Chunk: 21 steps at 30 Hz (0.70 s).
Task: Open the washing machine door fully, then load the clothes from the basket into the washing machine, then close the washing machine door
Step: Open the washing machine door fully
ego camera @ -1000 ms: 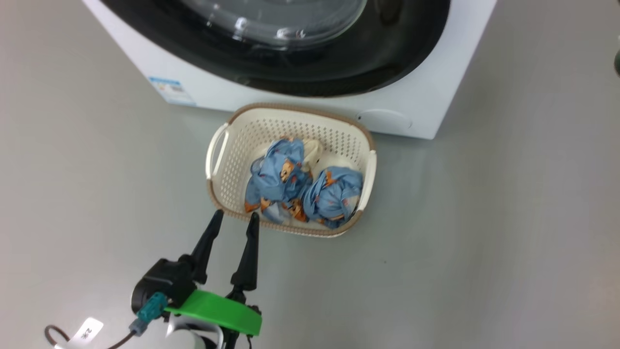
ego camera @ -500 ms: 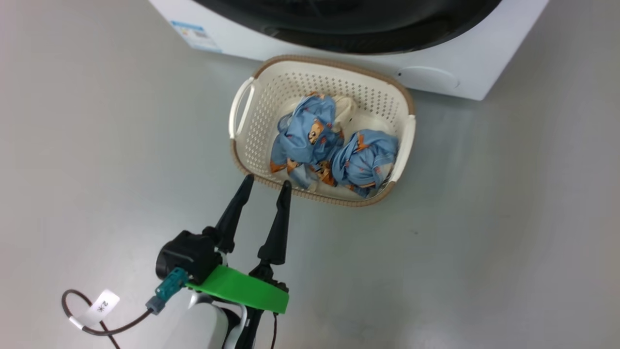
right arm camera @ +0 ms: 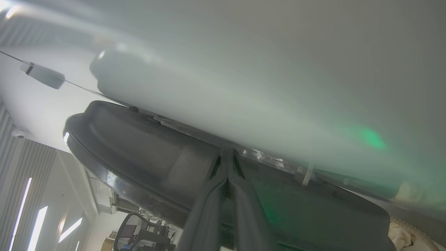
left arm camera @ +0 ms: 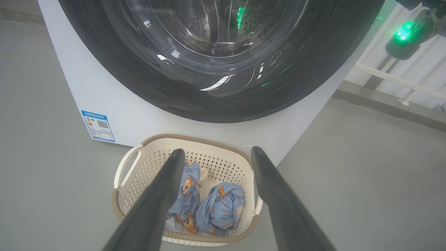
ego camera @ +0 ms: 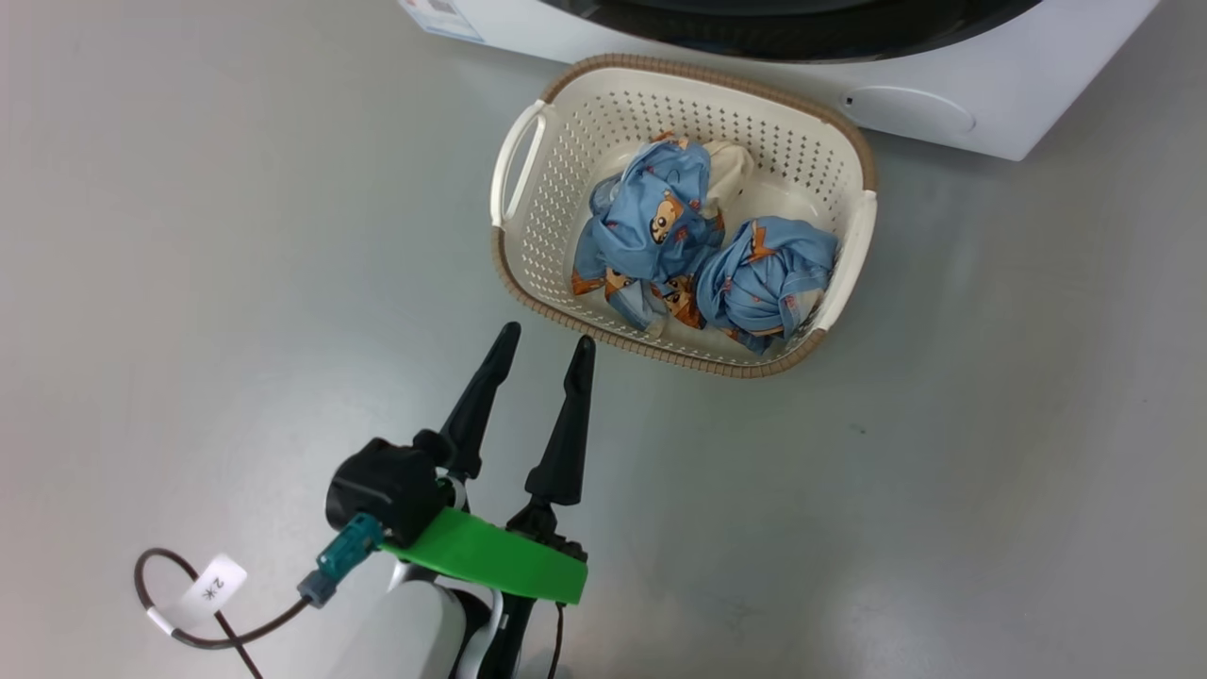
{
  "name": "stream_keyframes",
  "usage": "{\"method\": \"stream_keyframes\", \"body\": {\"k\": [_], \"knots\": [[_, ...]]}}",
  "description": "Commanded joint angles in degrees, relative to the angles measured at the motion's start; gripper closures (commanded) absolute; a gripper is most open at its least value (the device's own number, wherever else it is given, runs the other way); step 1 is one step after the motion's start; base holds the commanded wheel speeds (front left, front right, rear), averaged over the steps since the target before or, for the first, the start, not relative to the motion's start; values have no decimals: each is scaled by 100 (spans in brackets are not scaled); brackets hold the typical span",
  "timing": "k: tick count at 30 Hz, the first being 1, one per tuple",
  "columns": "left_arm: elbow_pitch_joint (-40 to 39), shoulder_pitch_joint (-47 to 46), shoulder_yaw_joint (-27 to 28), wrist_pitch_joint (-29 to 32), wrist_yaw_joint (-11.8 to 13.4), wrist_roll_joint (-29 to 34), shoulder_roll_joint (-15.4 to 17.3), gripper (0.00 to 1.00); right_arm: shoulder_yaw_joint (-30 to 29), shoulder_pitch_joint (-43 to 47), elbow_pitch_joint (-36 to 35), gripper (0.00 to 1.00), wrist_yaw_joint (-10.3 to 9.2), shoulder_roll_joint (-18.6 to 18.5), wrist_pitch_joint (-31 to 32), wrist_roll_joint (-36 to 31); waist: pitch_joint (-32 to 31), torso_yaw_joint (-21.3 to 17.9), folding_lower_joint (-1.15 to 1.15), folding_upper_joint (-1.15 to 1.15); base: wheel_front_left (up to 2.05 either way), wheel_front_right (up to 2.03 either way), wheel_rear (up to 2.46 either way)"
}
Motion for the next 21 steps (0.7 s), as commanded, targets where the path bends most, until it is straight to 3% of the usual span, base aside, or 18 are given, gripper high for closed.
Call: {"method": "stream_keyframes", "body": {"k": [1, 9, 21], "knots": [[-176, -70, 117, -52, 33, -41, 87, 0, 24, -119, -119, 100, 33, 23, 33, -121, 39, 47, 0, 0, 0, 0, 0], [-217, -89, 62, -52, 72, -84, 87, 0, 127, -109, -119, 100, 33, 53, 97, -173, 40, 88, 0, 0, 0, 0, 0], [-122, 40, 132, -52, 31, 55, 87, 0, 391, 596, -296, 100, 33, 219, 209, -159, -369, -9, 0, 0, 0, 0, 0]]}}
